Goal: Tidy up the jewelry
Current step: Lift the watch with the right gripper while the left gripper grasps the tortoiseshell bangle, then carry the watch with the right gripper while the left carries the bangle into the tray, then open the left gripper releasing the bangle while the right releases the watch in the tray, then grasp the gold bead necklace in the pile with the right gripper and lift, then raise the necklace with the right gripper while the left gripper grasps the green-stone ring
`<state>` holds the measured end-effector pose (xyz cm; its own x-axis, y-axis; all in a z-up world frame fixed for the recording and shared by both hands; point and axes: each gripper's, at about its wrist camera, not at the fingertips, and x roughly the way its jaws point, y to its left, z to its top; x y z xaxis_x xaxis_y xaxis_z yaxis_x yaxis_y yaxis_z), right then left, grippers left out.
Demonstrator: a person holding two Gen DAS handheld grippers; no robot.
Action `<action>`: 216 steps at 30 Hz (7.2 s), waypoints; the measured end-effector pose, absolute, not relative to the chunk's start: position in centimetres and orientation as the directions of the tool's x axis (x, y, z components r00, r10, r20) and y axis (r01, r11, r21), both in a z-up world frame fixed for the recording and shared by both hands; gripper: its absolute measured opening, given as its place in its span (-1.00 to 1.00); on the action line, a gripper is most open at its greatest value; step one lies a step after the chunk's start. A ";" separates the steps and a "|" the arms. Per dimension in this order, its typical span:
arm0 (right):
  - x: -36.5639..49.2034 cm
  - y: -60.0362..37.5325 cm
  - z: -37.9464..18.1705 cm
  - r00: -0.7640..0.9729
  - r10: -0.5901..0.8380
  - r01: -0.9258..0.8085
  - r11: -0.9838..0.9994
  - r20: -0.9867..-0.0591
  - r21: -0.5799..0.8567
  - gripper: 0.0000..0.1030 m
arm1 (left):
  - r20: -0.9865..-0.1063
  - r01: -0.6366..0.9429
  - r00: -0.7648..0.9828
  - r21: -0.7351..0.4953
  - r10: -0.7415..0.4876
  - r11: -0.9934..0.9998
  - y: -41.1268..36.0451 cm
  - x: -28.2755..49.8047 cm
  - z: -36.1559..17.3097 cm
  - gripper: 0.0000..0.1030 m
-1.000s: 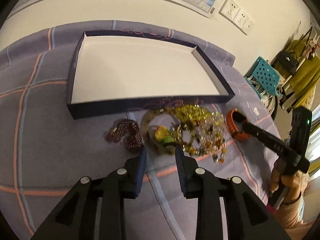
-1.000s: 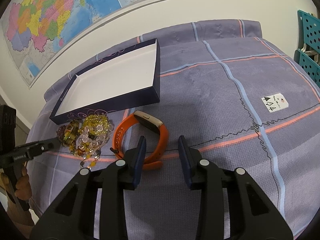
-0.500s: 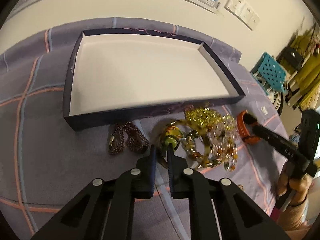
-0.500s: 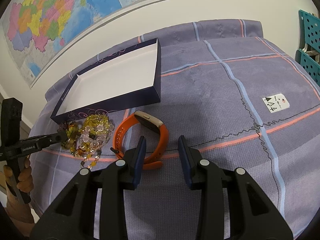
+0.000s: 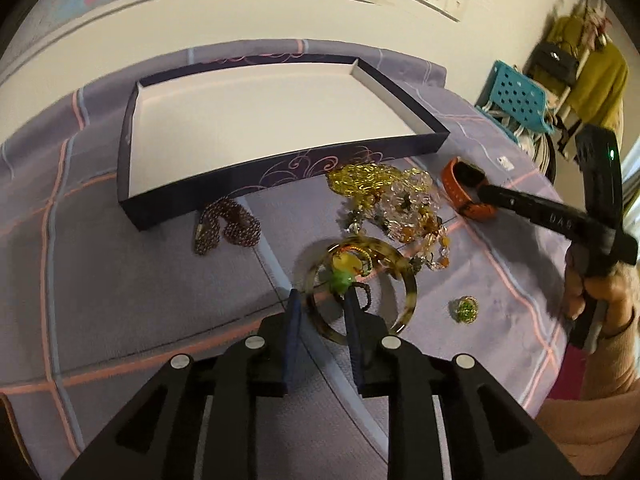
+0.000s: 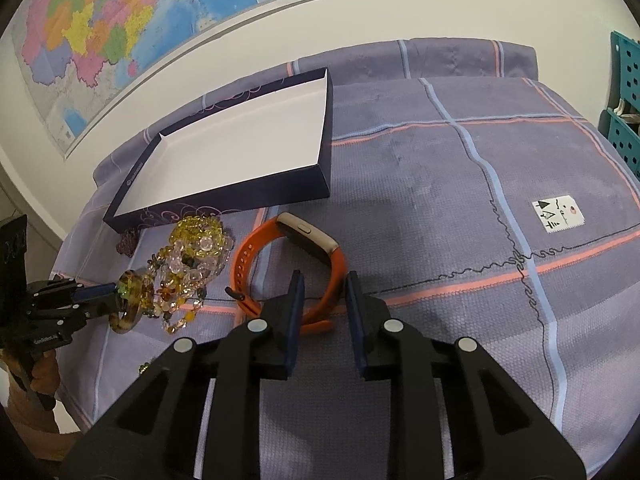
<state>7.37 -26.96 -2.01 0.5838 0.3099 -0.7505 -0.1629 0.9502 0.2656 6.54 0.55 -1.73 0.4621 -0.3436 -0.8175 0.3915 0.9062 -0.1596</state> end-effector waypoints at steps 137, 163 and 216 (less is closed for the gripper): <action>9.3 -20.5 0.5 0.501 0.432 -0.407 0.882 -0.750 0.237 -0.14 | -0.777 0.457 0.484 -0.168 -0.403 0.873 -1.4 6.4 -2.1 -0.32; 7.7 -23.5 6.9 0.589 0.532 -0.423 0.844 -0.608 0.329 -0.89 | -0.757 0.440 0.487 -0.217 -0.435 0.871 -0.6 6.2 -1.8 -0.32; 5.7 -22.1 15.3 0.678 0.585 -0.526 0.809 -0.445 0.261 -0.88 | -0.747 0.322 0.593 -0.122 -0.301 0.939 3.8 6.1 -0.6 -0.31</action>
